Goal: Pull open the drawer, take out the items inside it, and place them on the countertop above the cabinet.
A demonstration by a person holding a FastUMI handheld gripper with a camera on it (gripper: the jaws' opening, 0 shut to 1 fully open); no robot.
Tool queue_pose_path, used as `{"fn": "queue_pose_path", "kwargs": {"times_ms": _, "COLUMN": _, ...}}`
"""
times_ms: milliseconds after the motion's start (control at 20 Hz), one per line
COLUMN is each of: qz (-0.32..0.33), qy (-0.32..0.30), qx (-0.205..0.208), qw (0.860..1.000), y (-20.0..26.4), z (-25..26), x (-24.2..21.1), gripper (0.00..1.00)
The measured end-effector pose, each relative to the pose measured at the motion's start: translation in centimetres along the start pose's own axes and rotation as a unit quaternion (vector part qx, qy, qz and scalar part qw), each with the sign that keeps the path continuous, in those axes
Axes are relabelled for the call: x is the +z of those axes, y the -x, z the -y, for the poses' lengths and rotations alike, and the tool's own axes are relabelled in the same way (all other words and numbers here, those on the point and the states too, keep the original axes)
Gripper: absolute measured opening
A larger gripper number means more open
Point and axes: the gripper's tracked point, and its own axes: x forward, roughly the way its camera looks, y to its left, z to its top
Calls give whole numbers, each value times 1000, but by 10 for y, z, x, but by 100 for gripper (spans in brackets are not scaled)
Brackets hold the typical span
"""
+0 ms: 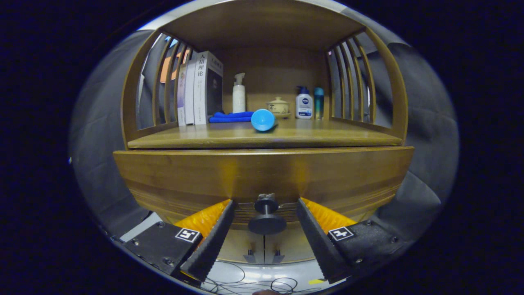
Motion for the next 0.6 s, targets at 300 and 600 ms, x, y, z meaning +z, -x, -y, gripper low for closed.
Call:
{"fn": "queue_pose_path", "kwargs": {"times_ms": 300, "qz": -15, "qy": 24, "qx": -16, "qw": 999, "y": -17, "z": 4, "x": -5, "gripper": 99}}
{"fn": "queue_pose_path", "kwargs": {"times_ms": 600, "qz": -33, "qy": 2, "qx": 11, "qw": 999, "y": -6, "z": 4, "x": -4, "gripper": 100}}
